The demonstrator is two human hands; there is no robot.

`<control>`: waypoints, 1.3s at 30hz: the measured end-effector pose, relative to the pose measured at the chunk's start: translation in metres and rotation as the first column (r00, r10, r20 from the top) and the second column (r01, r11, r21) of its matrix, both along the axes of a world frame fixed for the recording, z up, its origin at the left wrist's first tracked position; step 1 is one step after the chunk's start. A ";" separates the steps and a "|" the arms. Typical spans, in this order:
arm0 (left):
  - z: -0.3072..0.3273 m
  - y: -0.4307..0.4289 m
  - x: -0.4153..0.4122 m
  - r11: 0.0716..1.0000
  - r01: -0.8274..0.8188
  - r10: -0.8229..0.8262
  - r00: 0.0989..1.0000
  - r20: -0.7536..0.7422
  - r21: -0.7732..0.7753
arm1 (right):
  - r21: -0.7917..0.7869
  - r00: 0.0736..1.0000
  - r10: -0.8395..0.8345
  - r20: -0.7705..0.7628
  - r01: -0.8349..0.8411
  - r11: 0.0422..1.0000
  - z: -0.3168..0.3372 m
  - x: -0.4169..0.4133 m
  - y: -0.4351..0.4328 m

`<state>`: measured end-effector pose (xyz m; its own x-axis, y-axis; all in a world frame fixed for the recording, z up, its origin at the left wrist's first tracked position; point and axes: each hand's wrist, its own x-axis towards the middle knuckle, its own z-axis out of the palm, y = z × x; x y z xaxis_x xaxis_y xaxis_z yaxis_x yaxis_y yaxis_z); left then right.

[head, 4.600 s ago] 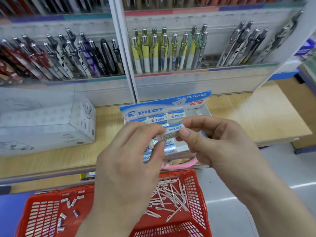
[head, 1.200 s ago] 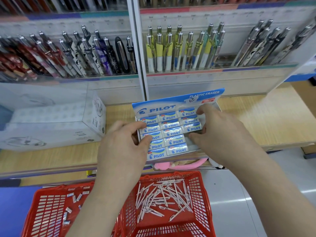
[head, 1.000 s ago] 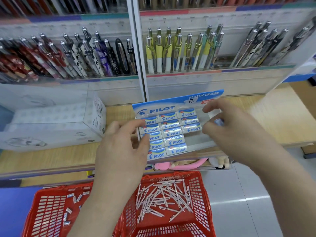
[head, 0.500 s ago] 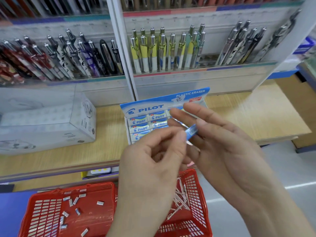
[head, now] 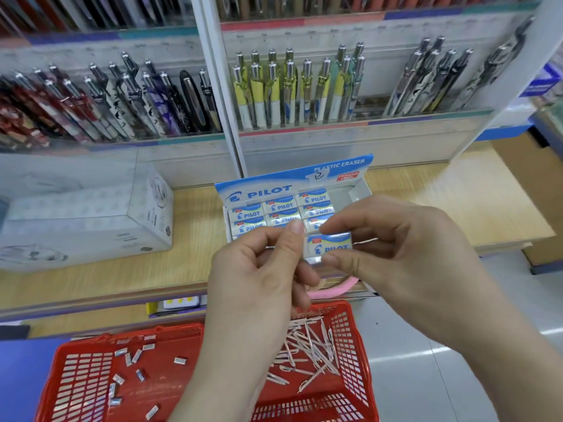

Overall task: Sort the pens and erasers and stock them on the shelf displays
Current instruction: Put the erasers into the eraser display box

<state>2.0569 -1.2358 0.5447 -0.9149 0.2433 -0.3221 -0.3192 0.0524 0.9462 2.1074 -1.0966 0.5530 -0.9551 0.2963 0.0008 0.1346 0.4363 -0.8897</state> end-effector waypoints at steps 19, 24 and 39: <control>-0.037 -0.047 -0.034 0.849 -0.162 -0.006 0.948 -0.317 -0.502 | 0.478 0.943 -0.049 0.330 -0.122 0.870 -0.017 -0.035 0.010; -0.039 -0.049 -0.038 0.878 -0.137 -0.004 0.956 -0.294 -0.458 | 0.470 0.930 -0.106 0.351 -0.077 0.879 -0.015 -0.036 0.007; -0.077 -0.243 0.032 0.833 -0.218 0.151 0.974 -0.170 -0.508 | 0.273 0.978 0.207 0.016 -0.204 0.940 -0.029 -0.020 -0.161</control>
<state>2.0893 -1.4784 0.4677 -0.9649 -0.1064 -0.2399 -0.2605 0.4990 0.8265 2.0878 -1.2573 0.5242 -0.9946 0.0804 0.0661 0.0060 0.6785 -0.7346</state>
